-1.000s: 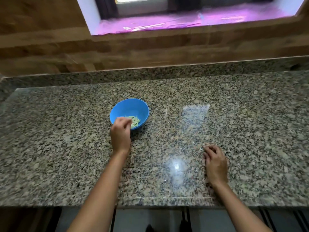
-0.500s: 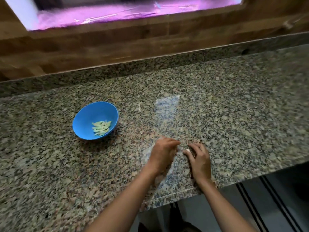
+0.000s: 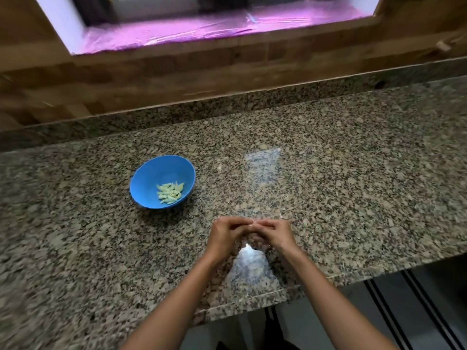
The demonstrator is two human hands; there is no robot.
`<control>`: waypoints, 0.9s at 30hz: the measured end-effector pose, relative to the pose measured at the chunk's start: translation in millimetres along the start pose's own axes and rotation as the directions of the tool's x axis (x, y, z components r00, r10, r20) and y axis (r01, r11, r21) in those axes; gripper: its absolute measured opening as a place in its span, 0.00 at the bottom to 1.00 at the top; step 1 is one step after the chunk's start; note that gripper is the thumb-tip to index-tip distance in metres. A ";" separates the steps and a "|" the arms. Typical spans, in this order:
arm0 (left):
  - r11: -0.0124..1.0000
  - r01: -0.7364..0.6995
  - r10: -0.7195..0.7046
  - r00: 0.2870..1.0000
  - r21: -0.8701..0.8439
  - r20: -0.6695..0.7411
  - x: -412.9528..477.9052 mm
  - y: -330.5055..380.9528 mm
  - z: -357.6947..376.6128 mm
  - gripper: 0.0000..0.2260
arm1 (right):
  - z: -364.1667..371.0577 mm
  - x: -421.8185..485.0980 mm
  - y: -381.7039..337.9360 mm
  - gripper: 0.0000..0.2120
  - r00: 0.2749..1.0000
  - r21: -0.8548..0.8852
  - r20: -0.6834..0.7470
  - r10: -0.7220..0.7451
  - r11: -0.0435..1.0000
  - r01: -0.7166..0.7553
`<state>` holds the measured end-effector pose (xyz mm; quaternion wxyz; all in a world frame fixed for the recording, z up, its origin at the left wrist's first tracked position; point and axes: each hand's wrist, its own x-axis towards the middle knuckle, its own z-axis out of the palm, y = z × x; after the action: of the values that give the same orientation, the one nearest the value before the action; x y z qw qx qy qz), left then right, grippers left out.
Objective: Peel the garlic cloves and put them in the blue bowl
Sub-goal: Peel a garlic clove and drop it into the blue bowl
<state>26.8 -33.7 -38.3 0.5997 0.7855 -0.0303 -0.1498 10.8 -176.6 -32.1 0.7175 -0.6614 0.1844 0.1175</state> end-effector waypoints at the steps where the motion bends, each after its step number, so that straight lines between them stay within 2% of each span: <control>1: 1.000 0.014 -0.013 0.999 0.023 -0.053 -1.8 -2.6 -10.7 0.06 | 8.1 0.6 -2.0 0.07 0.998 -0.057 0.060 -0.002 0.998 0.006; 2: 0.997 0.038 -0.032 0.994 0.063 -0.101 -3.4 -4.9 -22.2 0.04 | 15.3 3.6 -2.1 0.08 0.995 -0.259 0.080 -0.057 0.963 0.076; 3: 0.991 0.073 -0.057 0.989 0.116 -0.139 -4.2 -6.8 -30.4 0.03 | 19.8 6.7 -0.7 0.09 0.987 -0.504 0.083 -0.136 0.849 0.159; 4: 0.971 0.118 -0.082 0.982 0.208 -0.173 -4.8 -9.1 -38.6 0.02 | 24.7 8.7 0.8 0.09 0.973 -0.691 0.087 -0.216 0.690 0.215; 5: 0.931 0.158 -0.099 0.977 0.328 -0.190 -4.1 -10.7 -45.0 0.01 | 28.4 8.9 2.2 0.10 0.959 -0.793 0.093 -0.267 0.562 0.233; 6: 0.874 0.191 -0.113 0.974 0.447 -0.196 -3.4 -12.1 -49.9 0.02 | 31.7 8.1 4.4 0.10 0.953 -0.824 0.103 -0.285 0.512 0.242; 9: 0.690 0.214 -0.117 0.976 0.691 -0.186 -0.6 -1.5 -51.4 0.03 | 38.4 5.1 13.3 0.12 0.952 -0.801 0.123 -0.279 0.539 0.261; 11: 0.515 0.134 -0.052 0.991 0.847 -0.126 0.3 12.2 -39.1 0.04 | 38.9 5.0 17.1 0.12 0.950 -0.797 0.144 -0.277 0.536 0.278; 13: 0.422 0.020 0.019 0.999 0.906 -0.031 -0.2 18.4 -28.0 0.07 | 38.5 6.0 16.8 0.12 0.951 -0.781 0.169 -0.259 0.553 0.289; 14: 0.429 -0.010 0.024 1.000 0.903 0.000 -0.1 19.7 -27.4 0.07 | 38.1 7.1 14.9 0.12 0.953 -0.752 0.181 -0.242 0.591 0.293; 15: 0.498 0.005 0.004 1.000 0.867 -0.008 2.2 18.4 -31.3 0.06 | 37.6 8.2 12.3 0.13 0.956 -0.704 0.196 -0.220 0.647 0.293; 17: 0.776 0.111 -0.086 0.994 0.621 -0.071 6.9 9.7 -44.1 0.04 | 35.0 10.2 6.6 0.15 0.957 -0.627 0.234 -0.171 0.726 0.283; 18: 0.884 0.143 -0.127 0.990 0.446 -0.066 5.0 7.8 -48.8 0.03 | 34.0 10.4 2.8 0.14 0.954 -0.603 0.259 -0.153 0.746 0.284; 19: 0.938 0.135 -0.128 0.991 0.320 -0.043 1.8 8.7 -50.6 0.03 | 32.3 10.1 -0.4 0.12 0.948 -0.560 0.286 -0.136 0.780 0.281; 22: 0.972 0.062 -0.054 0.998 0.227 -0.040 -9.6 11.0 -48.0 0.03 | 29.4 8.8 -8.4 0.08 0.943 -0.415 0.323 -0.084 0.882 0.221; 27: 0.895 -0.076 0.125 0.989 0.440 -0.082 -18.1 4.9 -44.7 0.04 | 24.8 10.5 -20.1 0.05 0.919 -0.451 0.395 -0.010 0.869 0.204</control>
<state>22.3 10.8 -19.5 0.4167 0.9039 -0.0710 -0.0651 31.3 -154.8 -16.9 0.5566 -0.7932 -0.0310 0.2449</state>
